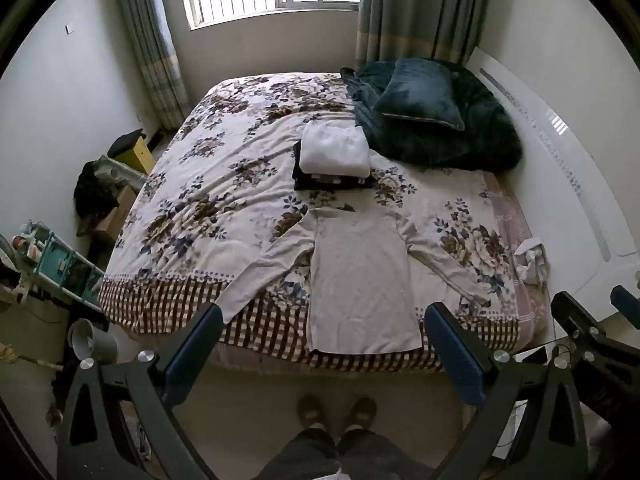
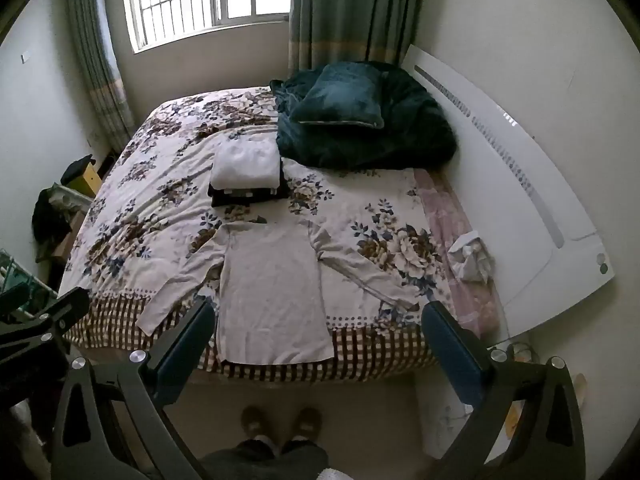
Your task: Fold small clothes
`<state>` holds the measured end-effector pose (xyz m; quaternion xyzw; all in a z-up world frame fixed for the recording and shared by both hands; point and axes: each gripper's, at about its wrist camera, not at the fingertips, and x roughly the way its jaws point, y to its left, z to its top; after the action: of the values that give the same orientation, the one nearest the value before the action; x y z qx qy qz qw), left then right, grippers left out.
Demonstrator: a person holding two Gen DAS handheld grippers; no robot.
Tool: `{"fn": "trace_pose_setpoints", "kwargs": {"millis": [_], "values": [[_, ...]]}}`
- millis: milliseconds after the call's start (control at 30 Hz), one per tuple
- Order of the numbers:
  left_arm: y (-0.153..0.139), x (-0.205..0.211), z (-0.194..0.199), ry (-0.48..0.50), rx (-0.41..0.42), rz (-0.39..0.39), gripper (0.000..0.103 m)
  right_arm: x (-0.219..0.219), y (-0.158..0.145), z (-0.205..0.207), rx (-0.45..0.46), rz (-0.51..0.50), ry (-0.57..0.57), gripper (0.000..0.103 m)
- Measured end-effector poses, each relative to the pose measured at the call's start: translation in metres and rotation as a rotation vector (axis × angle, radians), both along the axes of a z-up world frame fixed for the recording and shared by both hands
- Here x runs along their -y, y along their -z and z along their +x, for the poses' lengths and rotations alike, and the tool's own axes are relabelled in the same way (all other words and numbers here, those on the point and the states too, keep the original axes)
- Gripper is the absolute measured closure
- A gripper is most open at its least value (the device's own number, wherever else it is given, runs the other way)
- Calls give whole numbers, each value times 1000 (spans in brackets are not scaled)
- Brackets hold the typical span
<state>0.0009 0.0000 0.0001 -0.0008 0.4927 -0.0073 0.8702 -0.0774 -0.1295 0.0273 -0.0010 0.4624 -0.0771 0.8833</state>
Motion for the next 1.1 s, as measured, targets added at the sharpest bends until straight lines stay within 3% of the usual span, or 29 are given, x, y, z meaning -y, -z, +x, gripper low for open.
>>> {"fn": "trace_pose_setpoints", "kwargs": {"millis": [1100], "values": [[-17, 1, -2, -27, 37, 9, 0, 8, -18, 8, 14, -13, -21, 0]]}}
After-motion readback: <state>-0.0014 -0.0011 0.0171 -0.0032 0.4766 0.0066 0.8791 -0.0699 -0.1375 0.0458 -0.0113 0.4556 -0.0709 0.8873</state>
